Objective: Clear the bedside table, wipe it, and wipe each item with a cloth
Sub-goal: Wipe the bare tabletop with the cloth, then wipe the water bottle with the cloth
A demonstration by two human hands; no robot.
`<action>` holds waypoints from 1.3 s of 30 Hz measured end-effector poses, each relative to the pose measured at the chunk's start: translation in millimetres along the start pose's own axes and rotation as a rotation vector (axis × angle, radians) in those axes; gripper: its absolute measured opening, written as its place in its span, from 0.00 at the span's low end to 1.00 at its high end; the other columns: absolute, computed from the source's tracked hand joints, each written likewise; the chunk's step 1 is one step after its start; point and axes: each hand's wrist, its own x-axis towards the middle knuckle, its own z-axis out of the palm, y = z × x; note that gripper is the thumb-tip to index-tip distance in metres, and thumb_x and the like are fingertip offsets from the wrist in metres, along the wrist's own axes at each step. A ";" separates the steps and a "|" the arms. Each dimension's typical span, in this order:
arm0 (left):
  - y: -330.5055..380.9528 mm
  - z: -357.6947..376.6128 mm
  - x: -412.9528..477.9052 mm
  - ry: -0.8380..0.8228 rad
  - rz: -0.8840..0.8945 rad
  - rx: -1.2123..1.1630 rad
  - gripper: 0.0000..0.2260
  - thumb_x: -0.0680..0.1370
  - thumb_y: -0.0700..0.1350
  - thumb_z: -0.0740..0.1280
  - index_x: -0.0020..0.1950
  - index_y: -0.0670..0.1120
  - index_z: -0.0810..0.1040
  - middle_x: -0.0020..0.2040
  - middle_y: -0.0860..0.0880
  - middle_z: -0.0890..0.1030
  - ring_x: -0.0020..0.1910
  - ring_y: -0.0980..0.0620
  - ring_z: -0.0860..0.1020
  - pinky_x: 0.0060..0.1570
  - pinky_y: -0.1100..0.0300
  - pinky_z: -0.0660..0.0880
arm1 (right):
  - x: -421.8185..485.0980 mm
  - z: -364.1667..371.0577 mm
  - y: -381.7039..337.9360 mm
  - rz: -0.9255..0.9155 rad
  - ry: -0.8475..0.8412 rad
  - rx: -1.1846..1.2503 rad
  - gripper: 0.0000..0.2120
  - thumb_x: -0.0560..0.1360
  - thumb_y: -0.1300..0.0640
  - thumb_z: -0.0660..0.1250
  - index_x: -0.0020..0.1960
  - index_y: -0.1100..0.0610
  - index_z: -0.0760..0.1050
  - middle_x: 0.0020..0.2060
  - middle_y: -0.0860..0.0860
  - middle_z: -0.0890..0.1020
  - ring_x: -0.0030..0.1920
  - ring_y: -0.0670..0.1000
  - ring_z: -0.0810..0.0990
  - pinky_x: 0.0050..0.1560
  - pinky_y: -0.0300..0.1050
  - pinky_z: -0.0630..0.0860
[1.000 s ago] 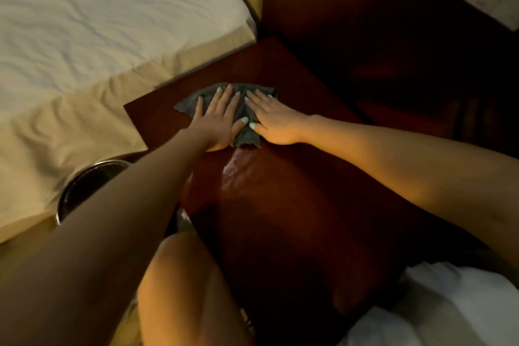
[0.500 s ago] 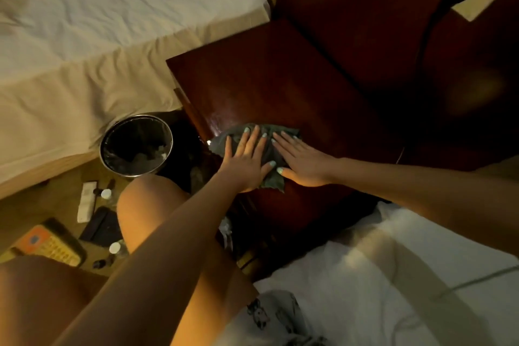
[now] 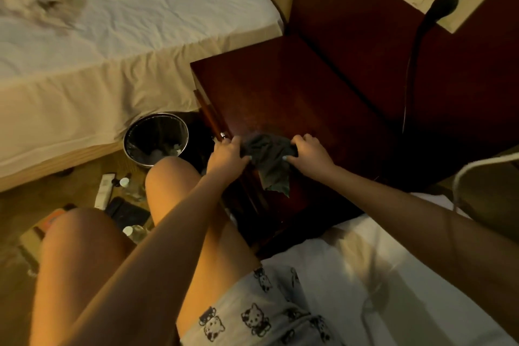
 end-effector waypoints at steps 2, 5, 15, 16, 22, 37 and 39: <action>1.8 10.4 -2.7 0.040 0.007 -0.102 0.10 0.79 0.47 0.66 0.56 0.44 0.70 0.55 0.42 0.76 0.61 0.40 0.70 0.54 0.45 0.73 | 8.6 0.2 -3.6 0.005 -0.006 0.066 0.10 0.77 0.53 0.66 0.54 0.58 0.72 0.51 0.55 0.76 0.53 0.56 0.75 0.48 0.49 0.72; 8.2 1.8 -5.5 0.162 -0.063 -0.423 0.06 0.79 0.45 0.66 0.51 0.43 0.72 0.44 0.48 0.75 0.49 0.46 0.76 0.43 0.55 0.72 | 21.7 -16.9 -7.9 0.021 0.013 0.175 0.04 0.76 0.56 0.69 0.46 0.56 0.75 0.45 0.53 0.78 0.49 0.54 0.77 0.43 0.43 0.68; -13.3 -103.0 -8.3 0.390 0.006 -0.701 0.04 0.79 0.43 0.67 0.46 0.48 0.74 0.46 0.44 0.81 0.43 0.48 0.80 0.42 0.57 0.77 | 53.5 -126.3 -96.2 -0.210 0.054 0.585 0.07 0.78 0.58 0.65 0.42 0.51 0.71 0.36 0.49 0.73 0.34 0.45 0.71 0.31 0.38 0.66; -20.1 -111.9 -10.9 0.414 0.010 -0.722 0.04 0.79 0.43 0.66 0.45 0.48 0.74 0.47 0.42 0.82 0.45 0.46 0.81 0.46 0.54 0.78 | 58.3 -132.9 -113.6 -0.246 0.037 0.588 0.05 0.78 0.58 0.65 0.43 0.52 0.71 0.37 0.49 0.74 0.35 0.45 0.71 0.31 0.37 0.66; -90.4 -169.9 -35.3 0.556 -0.013 -0.736 0.04 0.81 0.41 0.63 0.54 0.44 0.75 0.41 0.49 0.81 0.41 0.55 0.80 0.45 0.60 0.76 | 87.7 -119.8 -229.2 -0.379 -0.148 0.618 0.04 0.79 0.59 0.63 0.46 0.54 0.72 0.46 0.55 0.76 0.46 0.51 0.76 0.39 0.39 0.71; -298.7 -75.9 -76.0 0.638 -0.590 -0.774 0.11 0.81 0.46 0.64 0.63 0.45 0.74 0.52 0.50 0.78 0.52 0.52 0.78 0.45 0.64 0.74 | 142.9 86.0 -361.7 -0.321 -0.422 0.645 0.07 0.77 0.56 0.67 0.51 0.60 0.79 0.40 0.47 0.80 0.44 0.44 0.79 0.41 0.35 0.73; -316.5 -44.8 -77.8 0.609 -0.651 -0.768 0.13 0.80 0.46 0.65 0.64 0.46 0.73 0.53 0.51 0.77 0.54 0.52 0.77 0.50 0.58 0.76 | 149.7 120.0 -356.7 -0.274 -0.452 0.625 0.07 0.78 0.56 0.65 0.50 0.59 0.78 0.40 0.49 0.79 0.44 0.45 0.78 0.44 0.39 0.74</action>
